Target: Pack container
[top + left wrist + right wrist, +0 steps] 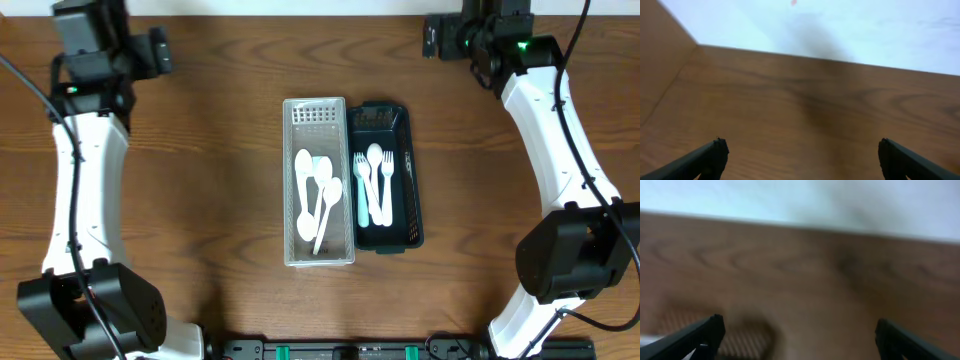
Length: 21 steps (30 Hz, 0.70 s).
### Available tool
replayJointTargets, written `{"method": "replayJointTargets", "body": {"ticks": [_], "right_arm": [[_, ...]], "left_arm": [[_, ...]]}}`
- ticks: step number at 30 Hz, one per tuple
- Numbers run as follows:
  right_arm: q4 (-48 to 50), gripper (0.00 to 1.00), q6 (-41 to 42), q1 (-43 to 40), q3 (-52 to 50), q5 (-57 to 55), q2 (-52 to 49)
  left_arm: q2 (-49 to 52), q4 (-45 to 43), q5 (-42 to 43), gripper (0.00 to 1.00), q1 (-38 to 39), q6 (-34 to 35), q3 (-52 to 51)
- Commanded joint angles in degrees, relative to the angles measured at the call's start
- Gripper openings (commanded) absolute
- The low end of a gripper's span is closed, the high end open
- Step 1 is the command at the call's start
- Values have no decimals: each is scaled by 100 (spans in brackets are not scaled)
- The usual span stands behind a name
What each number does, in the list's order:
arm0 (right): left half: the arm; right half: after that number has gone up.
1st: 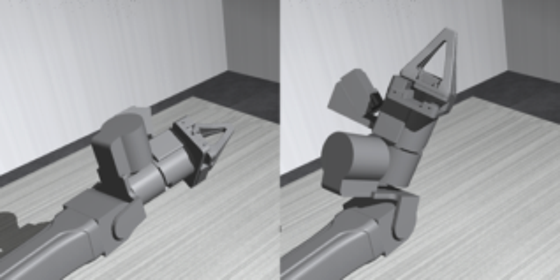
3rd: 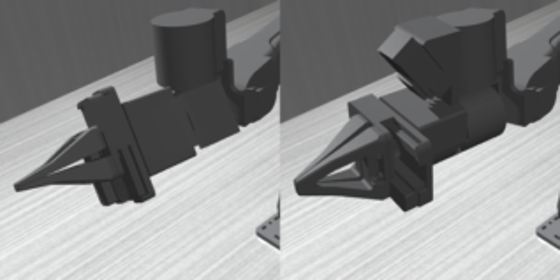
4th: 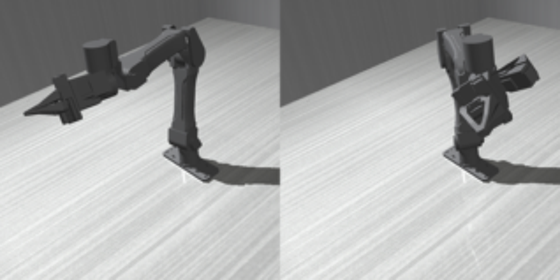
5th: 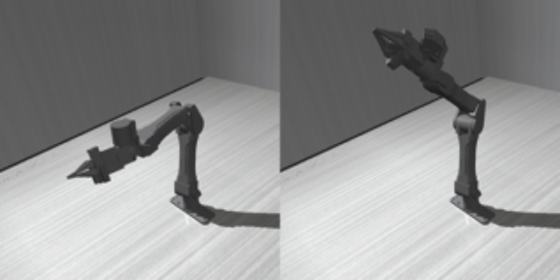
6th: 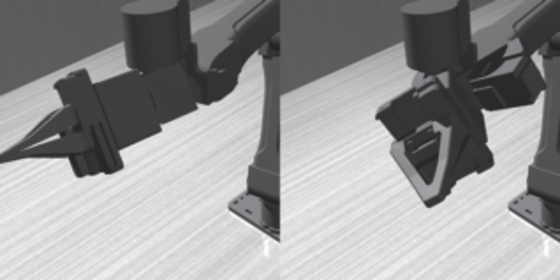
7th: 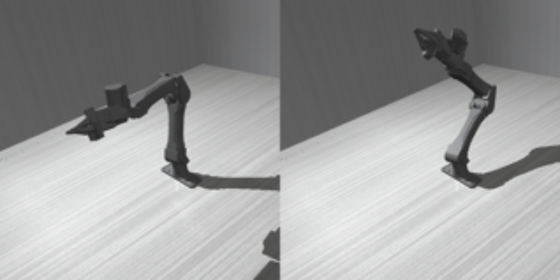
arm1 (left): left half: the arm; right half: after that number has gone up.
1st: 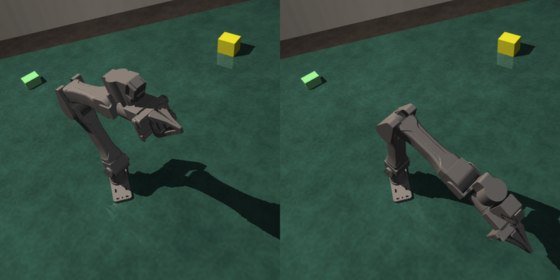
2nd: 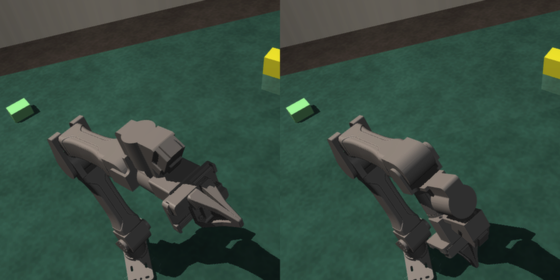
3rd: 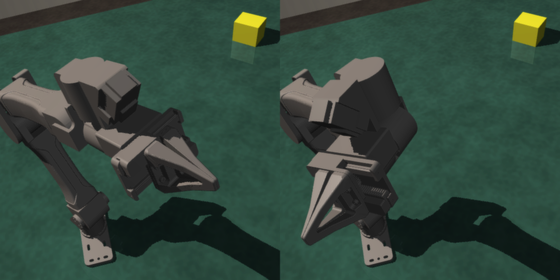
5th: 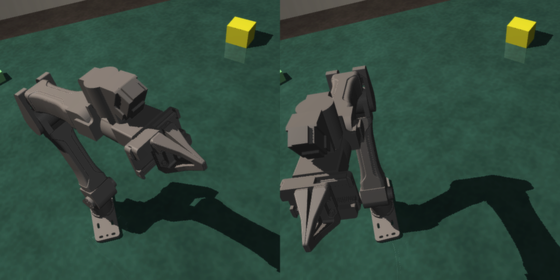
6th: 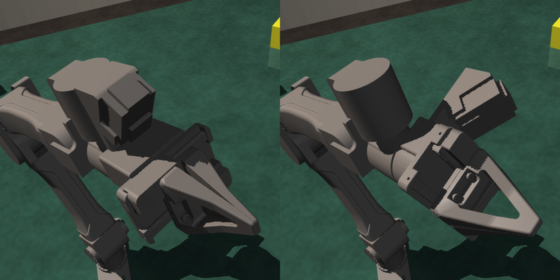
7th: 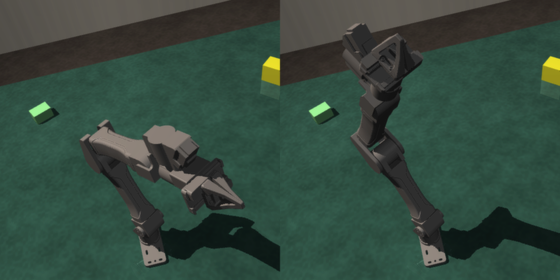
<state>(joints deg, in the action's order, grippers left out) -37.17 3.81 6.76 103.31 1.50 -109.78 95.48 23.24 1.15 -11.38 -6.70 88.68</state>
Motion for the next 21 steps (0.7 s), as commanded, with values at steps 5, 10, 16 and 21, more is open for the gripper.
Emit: {"method": "replayJointTargets", "body": {"ticks": [5, 10, 16, 21], "right_arm": [[-636, 99, -85, -208, -138, -431, 719], [-518, 99, -24, -595, -1062, -433, 1749], [411, 99, -138, -785, -3539, -496, 3563], [1019, 99, -133, -780, -5289, -496, 5139]], "left_arm": [[-490, 133, 485, 98, -251, -348, -114], [-1113, 153, 671, 98, -103, -529, -511], [-2291, -374, 1001, 98, -103, -527, -1775], [-3659, -1453, 1005, 98, -101, -522, -3346]]}}
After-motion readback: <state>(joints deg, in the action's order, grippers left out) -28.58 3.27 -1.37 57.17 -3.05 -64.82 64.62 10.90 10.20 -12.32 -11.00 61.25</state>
